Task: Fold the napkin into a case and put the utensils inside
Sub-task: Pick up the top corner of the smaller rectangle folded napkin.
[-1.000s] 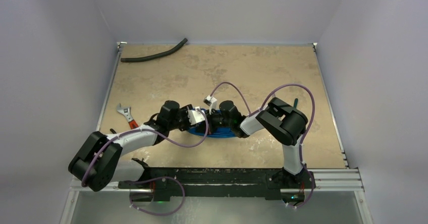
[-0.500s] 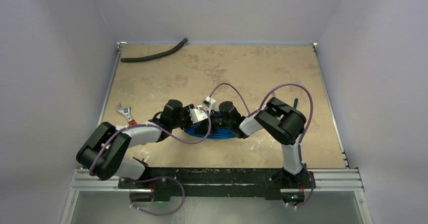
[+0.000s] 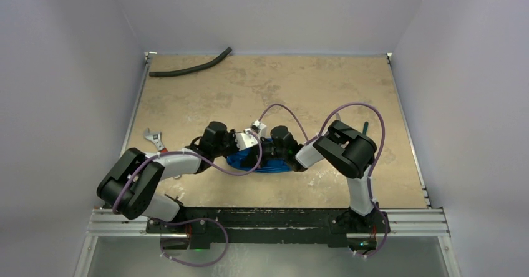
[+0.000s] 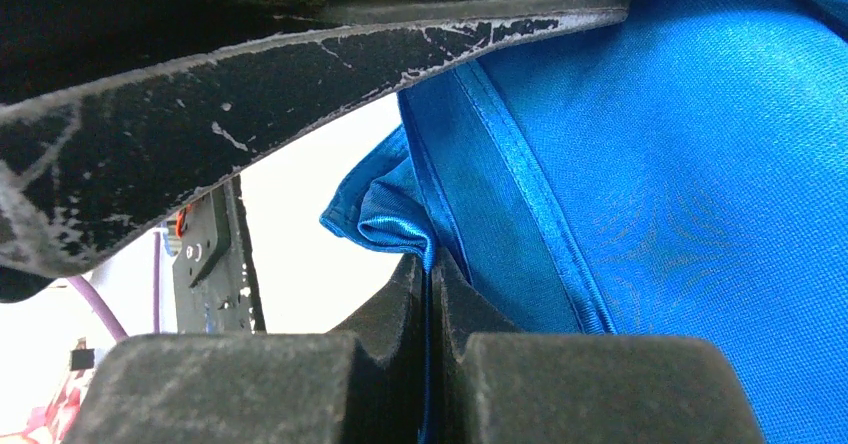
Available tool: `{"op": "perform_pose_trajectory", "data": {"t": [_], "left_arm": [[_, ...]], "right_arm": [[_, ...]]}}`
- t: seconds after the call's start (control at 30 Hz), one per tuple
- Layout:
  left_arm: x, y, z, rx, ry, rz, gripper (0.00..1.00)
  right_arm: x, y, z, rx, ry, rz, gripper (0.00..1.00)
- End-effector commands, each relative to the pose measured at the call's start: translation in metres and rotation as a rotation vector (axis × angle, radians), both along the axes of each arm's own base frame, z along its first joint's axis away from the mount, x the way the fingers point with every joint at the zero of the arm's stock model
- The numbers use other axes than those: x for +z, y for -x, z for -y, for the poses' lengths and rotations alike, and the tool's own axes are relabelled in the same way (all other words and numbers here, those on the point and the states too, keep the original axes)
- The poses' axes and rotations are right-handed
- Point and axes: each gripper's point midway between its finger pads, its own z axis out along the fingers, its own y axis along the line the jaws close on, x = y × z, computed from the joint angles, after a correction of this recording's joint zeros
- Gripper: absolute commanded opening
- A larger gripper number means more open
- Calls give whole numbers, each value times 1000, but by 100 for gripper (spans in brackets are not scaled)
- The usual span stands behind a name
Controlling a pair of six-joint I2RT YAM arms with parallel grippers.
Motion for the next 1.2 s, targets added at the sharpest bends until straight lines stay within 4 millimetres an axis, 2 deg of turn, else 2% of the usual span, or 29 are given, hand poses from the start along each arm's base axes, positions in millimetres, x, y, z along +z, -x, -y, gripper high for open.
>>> {"op": "perform_pose_trajectory", "data": {"t": [0.0,0.3,0.53,0.77,0.87,1.17], "left_arm": [[22,-6,12,-31,52,43,0],[18,10,10,-82,46,25,0],[13,18,10,-115,44,27,0],[11,22,9,-125,41,30,0],[10,24,9,-128,43,29,0],[10,27,10,-157,36,32,0]], "right_arm": [[15,1,-2,7,-21,-2,0],[33,-16,3,-22,-59,-9,0],[49,-12,-2,26,-124,9,0],[33,-26,4,-42,-74,-64,0],[35,-30,6,-53,-76,-65,0],[14,-42,8,-97,14,-121,0]]}}
